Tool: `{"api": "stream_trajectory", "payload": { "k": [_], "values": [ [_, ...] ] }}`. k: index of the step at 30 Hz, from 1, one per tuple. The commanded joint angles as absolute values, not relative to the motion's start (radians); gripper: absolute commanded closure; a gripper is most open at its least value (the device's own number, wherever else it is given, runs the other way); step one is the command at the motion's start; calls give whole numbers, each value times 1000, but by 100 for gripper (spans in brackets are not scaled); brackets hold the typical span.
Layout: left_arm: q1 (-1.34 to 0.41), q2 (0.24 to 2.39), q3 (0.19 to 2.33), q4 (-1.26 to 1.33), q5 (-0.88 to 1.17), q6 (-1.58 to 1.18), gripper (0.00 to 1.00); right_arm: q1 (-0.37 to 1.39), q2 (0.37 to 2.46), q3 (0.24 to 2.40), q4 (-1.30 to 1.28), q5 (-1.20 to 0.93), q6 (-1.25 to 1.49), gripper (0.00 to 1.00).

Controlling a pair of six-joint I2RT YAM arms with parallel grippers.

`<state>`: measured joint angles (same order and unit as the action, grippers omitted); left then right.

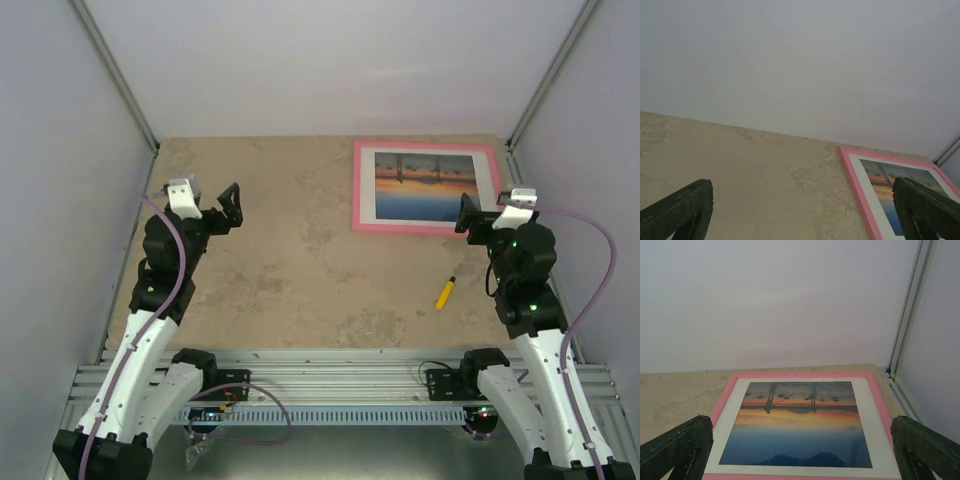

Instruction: Take the photo out of the frame

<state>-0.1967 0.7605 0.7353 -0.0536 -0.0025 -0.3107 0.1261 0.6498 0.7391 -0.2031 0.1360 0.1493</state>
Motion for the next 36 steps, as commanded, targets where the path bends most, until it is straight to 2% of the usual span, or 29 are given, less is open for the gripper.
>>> {"api": "stream_trajectory", "payload": {
  "k": [1,6,14,23,31,36],
  "values": [
    [-199,757,726,-19,27,-317,0,129,644,744,-204,151,150,2],
    [-200,747,725,-23,35,-321,0,129,674,755,-196,130,155,2],
    [-200,726,702,-8,64,-325,0,109,829,835,-241,52,102,2],
    [-200,696,686,-4,68,-329,0,-100,1179,1025,-323,-242,116,2],
    [-200,669,680,-3,79,-324,0,-283,1433,1056,-229,-422,165,2],
    [-200,652,681,-2,89,-319,0,-358,1610,1151,-216,-440,156,2]
  ]
}}
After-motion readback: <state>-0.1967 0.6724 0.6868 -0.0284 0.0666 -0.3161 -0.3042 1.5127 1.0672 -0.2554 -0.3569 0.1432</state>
